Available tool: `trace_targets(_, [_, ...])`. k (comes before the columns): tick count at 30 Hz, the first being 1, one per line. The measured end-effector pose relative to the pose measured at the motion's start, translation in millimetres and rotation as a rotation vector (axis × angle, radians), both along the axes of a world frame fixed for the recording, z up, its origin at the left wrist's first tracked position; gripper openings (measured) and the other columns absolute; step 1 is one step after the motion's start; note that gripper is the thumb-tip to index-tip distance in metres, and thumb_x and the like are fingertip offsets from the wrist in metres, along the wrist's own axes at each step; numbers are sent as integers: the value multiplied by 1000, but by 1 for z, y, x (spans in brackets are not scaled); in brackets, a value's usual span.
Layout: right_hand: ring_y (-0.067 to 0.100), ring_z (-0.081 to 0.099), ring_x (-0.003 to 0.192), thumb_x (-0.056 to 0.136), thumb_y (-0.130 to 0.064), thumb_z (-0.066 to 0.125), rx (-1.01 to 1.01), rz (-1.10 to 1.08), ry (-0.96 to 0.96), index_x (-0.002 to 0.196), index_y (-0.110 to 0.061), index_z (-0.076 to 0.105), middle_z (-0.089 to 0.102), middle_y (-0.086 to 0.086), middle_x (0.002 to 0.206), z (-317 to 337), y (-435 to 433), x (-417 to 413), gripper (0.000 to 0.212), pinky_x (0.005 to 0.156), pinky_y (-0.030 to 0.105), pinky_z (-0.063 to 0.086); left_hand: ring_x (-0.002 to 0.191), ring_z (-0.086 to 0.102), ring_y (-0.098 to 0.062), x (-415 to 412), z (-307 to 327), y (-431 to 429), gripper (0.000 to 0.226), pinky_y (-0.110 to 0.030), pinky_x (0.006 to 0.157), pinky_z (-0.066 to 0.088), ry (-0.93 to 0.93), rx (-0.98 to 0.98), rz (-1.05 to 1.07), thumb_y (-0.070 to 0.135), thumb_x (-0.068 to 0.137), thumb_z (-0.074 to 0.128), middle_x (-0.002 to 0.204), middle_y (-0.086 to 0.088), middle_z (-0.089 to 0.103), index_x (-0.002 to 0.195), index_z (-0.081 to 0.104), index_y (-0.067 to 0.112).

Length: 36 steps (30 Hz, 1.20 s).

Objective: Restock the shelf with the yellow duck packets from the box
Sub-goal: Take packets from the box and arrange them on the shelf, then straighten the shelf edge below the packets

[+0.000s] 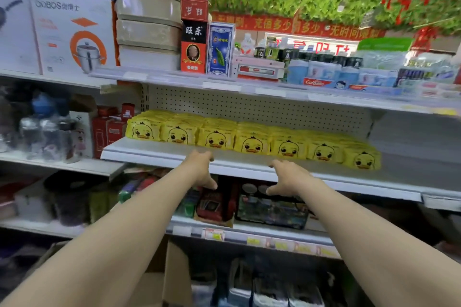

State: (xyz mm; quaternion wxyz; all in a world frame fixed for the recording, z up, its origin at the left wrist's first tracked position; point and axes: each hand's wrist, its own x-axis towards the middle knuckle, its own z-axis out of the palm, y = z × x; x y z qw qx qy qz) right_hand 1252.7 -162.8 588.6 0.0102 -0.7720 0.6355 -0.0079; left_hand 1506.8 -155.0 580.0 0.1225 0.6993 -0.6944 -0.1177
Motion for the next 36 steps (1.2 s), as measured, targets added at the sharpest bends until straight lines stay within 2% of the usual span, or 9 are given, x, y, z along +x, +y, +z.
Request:
trace_targets(4, [28,50,127,81,-47,77,-4,-1,-25,150,-21,33,45,6,146,-1,20,-19,86,93,40,50,123,48,-34,-14,2,21,89,-42,96,48,-19,-20,4,38,68,87,140,-12,38,142,40,25])
trace_targets(8, [29,49,127,82,-47,76,-23,-26,-32,149,-22,33,44,6,145,-2,29,-29,83,94,42,49,110,56,-33,-22,3,29,88,-38,86,52,-11,-29,-20,35,68,87,137,-11,39,141,40,25])
trace_targets(16, [29,48,129,81,-46,76,-39,-66,-22,152,-23,29,41,6,150,7,23,-17,88,94,42,51,121,50,-33,-7,12,22,95,-46,97,49,-70,-15,-32,37,66,88,142,-10,37,145,35,25])
trace_targets(20, [26,55,113,78,-40,76,-61,-75,-29,152,-24,28,42,4,145,18,18,-5,90,79,38,56,127,44,-34,7,25,13,95,-45,100,45,-108,-33,-31,36,68,87,144,-11,35,146,34,24])
trace_targets(21, [26,54,114,78,-40,76,-68,-74,-24,152,-24,29,43,4,144,20,16,-3,89,78,37,54,127,44,-35,10,29,10,94,-45,102,45,-101,-41,-28,36,69,86,143,-12,35,146,34,23])
trace_targets(25, [28,50,124,80,-42,76,-80,-77,-7,152,-23,28,44,5,145,22,8,0,88,82,37,50,126,45,-36,14,35,0,91,-47,104,43,-69,-59,-32,33,70,87,142,-14,36,145,36,22])
trace_targets(31, [27,54,116,77,-40,77,-34,-92,-16,151,-24,29,40,6,147,15,3,5,90,82,38,56,130,41,-34,22,24,-3,92,-45,104,43,-62,-39,-28,35,69,86,144,-13,34,145,35,24])
trace_targets(36, [28,48,128,80,-37,74,-39,-50,7,153,-22,27,39,6,150,10,-1,11,88,90,41,53,130,42,-33,30,20,-1,95,-44,103,43,-83,-38,-6,35,67,88,146,-11,32,145,36,22])
